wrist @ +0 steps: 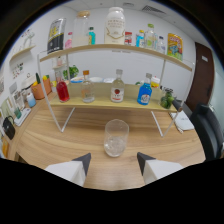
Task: Make me a cup of Vodka Sunrise.
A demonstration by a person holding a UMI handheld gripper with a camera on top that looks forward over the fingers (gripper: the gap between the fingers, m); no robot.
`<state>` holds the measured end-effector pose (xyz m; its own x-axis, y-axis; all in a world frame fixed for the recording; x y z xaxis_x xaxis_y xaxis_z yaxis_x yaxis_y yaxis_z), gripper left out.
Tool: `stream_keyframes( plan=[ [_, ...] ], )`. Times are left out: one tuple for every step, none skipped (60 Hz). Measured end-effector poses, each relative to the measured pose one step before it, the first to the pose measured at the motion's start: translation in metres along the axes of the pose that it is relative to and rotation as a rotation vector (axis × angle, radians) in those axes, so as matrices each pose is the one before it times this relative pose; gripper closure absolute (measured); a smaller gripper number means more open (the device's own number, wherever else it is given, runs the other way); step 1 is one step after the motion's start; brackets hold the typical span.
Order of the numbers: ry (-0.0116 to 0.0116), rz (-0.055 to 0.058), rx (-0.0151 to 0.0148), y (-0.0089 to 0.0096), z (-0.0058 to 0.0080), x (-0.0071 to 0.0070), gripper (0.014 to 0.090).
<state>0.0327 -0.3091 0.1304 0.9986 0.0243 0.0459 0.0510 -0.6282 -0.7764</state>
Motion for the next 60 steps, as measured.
stream_keyframes(
  plan=[
    [0.0003, -0.0004, 0.00049, 0.00049, 0.00044, 0.00361, 0.0182],
    [0.00268, 0.0003, 0.00093, 0.0003, -0.00053, 0.00048, 0.0184],
    [0.00302, -0.0004, 0.00123, 0.00083, -0.00115, 0.00092, 0.0185],
    [0.00272, -0.0006, 0.001, 0.00067, -0.00103, 0.00035, 0.0186],
    [0.00259, -0.001, -0.00006, 0.00094, -0.00095, 0.00017, 0.0185],
    [0.00279, -0.0007, -0.00065, 0.00116, -0.00101, -0.00011, 0.0186],
    [0.00244, -0.0001, 0.00053, 0.00117, -0.00108, -0.00056, 0.0184],
    [0.00254, 0.0007, 0.00068, 0.00097, -0.00098, -0.0004, 0.0186],
    [0.00292, 0.0013, -0.00006, 0.00139, -0.00128, -0.00048, 0.0188],
    [0.00308, 0.0012, -0.00034, 0.00162, -0.00157, -0.00057, 0.0186],
    [0.00169, 0.001, -0.00072, 0.00177, -0.00179, -0.0008, 0.0185],
    [0.00041, 0.0007, -0.00069, 0.0022, -0.00195, -0.00137, 0.0185],
    [-0.00004, -0.0008, 0.00087, 0.00138, -0.0018, -0.00015, 0.0185],
    [0.00017, 0.0008, 0.00001, 0.00163, -0.00188, -0.00219, 0.0185],
    [0.00014, 0.0002, 0.00101, 0.001, -0.00177, -0.00227, 0.0183],
    [0.00056, -0.0005, 0.00309, 0.00068, -0.00136, -0.00236, 0.0183],
    [-0.00035, -0.0005, 0.00346, 0.00034, -0.00161, -0.00333, 0.0184],
    [-0.00141, 0.0001, 0.00427, 0.00035, -0.00121, -0.00369, 0.0186],
    [-0.00306, 0.0008, 0.0057, -0.00022, -0.00165, -0.00443, 0.0187],
    [-0.00509, 0.0017, 0.00732, -0.00072, -0.00145, -0.00461, 0.0191],
    [-0.00424, 0.0035, 0.00776, -0.00165, -0.0025, -0.00859, 0.0192],
    [-0.00725, 0.0035, 0.00999, -0.0014, -0.00164, -0.00602, 0.0194],
    [-0.00875, 0.0041, 0.01, -0.00187, -0.00142, -0.0064, 0.0193],
    [-0.00943, 0.0041, 0.00962, -0.0021, -0.00109, -0.00639, 0.0193],
    [-0.00985, 0.0032, 0.01019, -0.00269, -0.00055, -0.00694, 0.0193],
    [-0.00977, 0.0029, 0.01095, -0.00285, -0.00007, -0.00679, 0.0193],
    [-0.00899, 0.0031, 0.01136, -0.00285, 0.00012, -0.00629, 0.0191],
    [-0.0085, 0.0031, 0.0132, -0.00398, 0.00051, -0.00653, 0.0193],
    [-0.00856, 0.0037, 0.01594, -0.00435, 0.00074, -0.00662, 0.0191],
    [-0.00868, 0.0037, 0.01673, -0.00495, 0.00143, -0.0071, 0.019],
    [-0.00829, 0.0032, 0.0165, -0.00486, 0.00152, -0.00638, 0.0187],
    [-0.00711, 0.0025, 0.01697, -0.00487, 0.00205, -0.00621, 0.0185],
    [-0.00612, 0.0018, 0.01712, -0.0051, 0.00242, -0.00553, 0.0182],
    [-0.00532, 0.0013, 0.01656, -0.00534, 0.00294, -0.00517, 0.0183],
    [-0.0046, 0.0009, 0.0161, -0.0055, 0.00349, -0.00467, 0.0181],
    [-0.005, 0.0, 0.01614, -0.00527, 0.00405, -0.00481, 0.018],
    [-0.00551, 0.0001, 0.01582, -0.00522, 0.00467, -0.00486, 0.018],
    [-0.00413, -0.0006, 0.0148, -0.00558, 0.00475, -0.00436, 0.0182],
    [-0.00246, -0.0006, 0.01348, -0.005, 0.00482, -0.00321, 0.0184],
    [-0.00157, -0.0013, 0.01218, -0.00458, 0.00518, -0.00354, 0.0182],
    [-0.00181, -0.0017, 0.01241, -0.00499, 0.00542, -0.00284, 0.0183],
    [-0.00113, -0.0007, 0.01208, -0.00457, 0.00531, -0.00261, 0.0182],
    [-0.00041, -0.001, 0.01088, -0.00431, 0.00571, -0.00209, 0.0183],
    [0.00061, -0.0011, 0.01025, -0.00409, 0.00558, -0.00202, 0.0181],
    [0.00158, -0.0017, 0.00969, -0.00374, 0.00624, -0.00217, 0.0182],
    [0.00248, -0.0013, 0.00839, -0.00363, 0.00605, -0.0013, 0.0184],
    [0.00163, -0.0004, 0.00814, -0.00335, 0.00603, -0.00132, 0.0184],
    [0.001, 0.0005, 0.00689, -0.00293, 0.00623, -0.00181, 0.0185],
    [0.00124, -0.0003, 0.00549, -0.00275, 0.00654, -0.00167, 0.0187],
    [0.00283, -0.0004, 0.00409, -0.00216, 0.00607, -0.00077, 0.0185],
    [0.00328, -0.0011, 0.00376, -0.0024, 0.00605, -0.0004, 0.0186],
    [0.00242, -0.001, 0.00377, -0.0023, 0.00586, -0.00094, 0.0185],
    [0.00187, -0.0014, 0.00495, -0.00202, 0.00574, -0.00115, 0.0186],
    [0.00312, -0.0025, 0.00517, -0.00223, 0.00574, -0.00017, 0.0187],
    [0.00565, -0.0029, 0.0042, -0.00193, 0.00569, 0.00011, 0.0189],
    [0.00752, -0.002, 0.00335, -0.00142, 0.00572, 0.00066, 0.0184],
    [0.00846, -0.0011, 0.00282, -0.00138, 0.00537, 0.00087, 0.0185],
    [0.00914, -0.0011, -0.00204, -0.00303, 0.00342, 0.00072, 0.0185],
    [0.00598, 0.0005, 0.00188, -0.00121, 0.00483, 0.00012, 0.0183],
    [0.00325, -0.0001, 0.00298, -0.0014, 0.00462, -0.00021, 0.0186]
  ],
)
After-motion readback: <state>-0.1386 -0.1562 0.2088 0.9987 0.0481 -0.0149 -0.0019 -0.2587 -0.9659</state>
